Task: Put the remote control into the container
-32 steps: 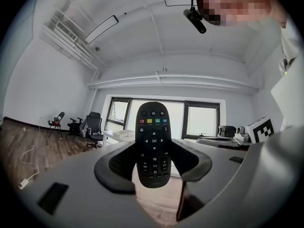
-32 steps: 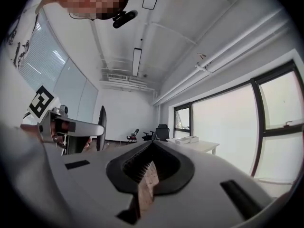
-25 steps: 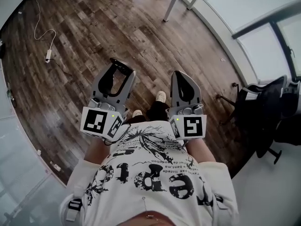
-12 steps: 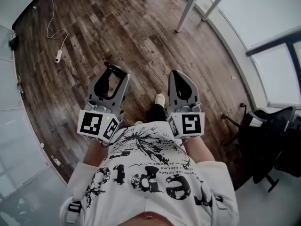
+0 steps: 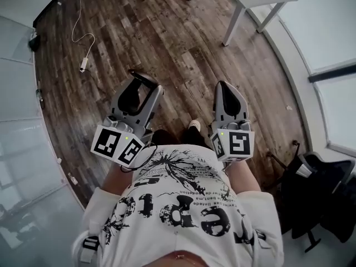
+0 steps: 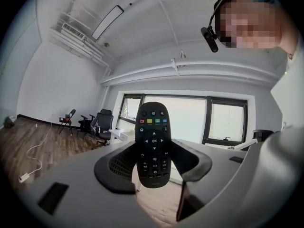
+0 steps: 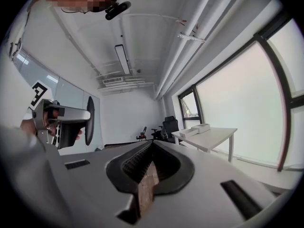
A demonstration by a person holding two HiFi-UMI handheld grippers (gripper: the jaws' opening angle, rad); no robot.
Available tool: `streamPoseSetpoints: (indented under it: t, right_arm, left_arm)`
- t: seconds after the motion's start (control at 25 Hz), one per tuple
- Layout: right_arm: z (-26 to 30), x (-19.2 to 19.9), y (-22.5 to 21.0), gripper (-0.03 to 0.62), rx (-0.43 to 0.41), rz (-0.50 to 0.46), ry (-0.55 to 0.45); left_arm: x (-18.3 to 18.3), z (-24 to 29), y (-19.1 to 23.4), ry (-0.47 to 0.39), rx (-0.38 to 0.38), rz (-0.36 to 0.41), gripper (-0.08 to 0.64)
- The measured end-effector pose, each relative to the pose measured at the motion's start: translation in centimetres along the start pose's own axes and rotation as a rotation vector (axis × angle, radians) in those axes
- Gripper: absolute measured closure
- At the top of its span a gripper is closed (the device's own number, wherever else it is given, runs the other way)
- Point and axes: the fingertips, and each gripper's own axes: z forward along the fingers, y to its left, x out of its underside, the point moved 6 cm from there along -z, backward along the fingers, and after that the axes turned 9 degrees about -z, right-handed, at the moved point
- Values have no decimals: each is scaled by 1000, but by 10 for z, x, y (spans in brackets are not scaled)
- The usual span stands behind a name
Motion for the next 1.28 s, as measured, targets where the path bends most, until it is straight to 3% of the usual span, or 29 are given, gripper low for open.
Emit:
streamPoseSetpoints:
  t: [0.28, 0.56, 0.72, 0.88, 1.12, 1.28]
  right_arm:
    - [26, 4, -25, 591, 41, -17, 30]
    - [84, -8, -28, 591, 144, -47, 22]
    - [142, -17, -14, 591, 182, -85, 48]
    - [210, -30, 10, 591, 214, -129, 55]
    - [306, -49, 64, 591, 174, -158, 33]
    - [351, -46, 80, 591, 136, -167, 72]
  left_arm:
    - [-3, 49, 24, 15, 38, -108, 325]
    - [-17, 103, 74, 23, 119, -98, 325]
    - [-41, 137, 128, 13, 157, -86, 325]
    - [-68, 158, 193, -7, 159, -23, 325]
    - [-102, 169, 293, -4, 123, -8, 325]
    - [-106, 173, 342, 0, 65, -33, 325]
